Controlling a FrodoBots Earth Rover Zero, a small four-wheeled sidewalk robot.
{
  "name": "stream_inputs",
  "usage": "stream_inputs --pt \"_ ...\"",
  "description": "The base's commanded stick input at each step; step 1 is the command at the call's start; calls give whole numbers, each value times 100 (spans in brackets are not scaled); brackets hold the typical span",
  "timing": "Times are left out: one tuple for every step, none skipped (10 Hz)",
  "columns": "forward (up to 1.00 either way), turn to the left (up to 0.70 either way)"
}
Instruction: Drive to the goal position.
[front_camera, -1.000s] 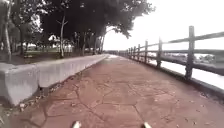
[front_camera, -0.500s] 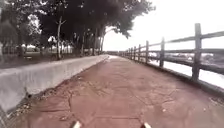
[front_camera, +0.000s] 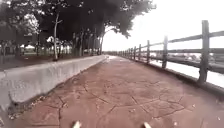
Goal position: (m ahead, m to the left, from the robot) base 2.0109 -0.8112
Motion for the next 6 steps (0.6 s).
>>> stream_inputs --pt "50 0" --pt "50 0" --pt "50 0" --pt "50 0" --pt "50 0" --pt "50 0"
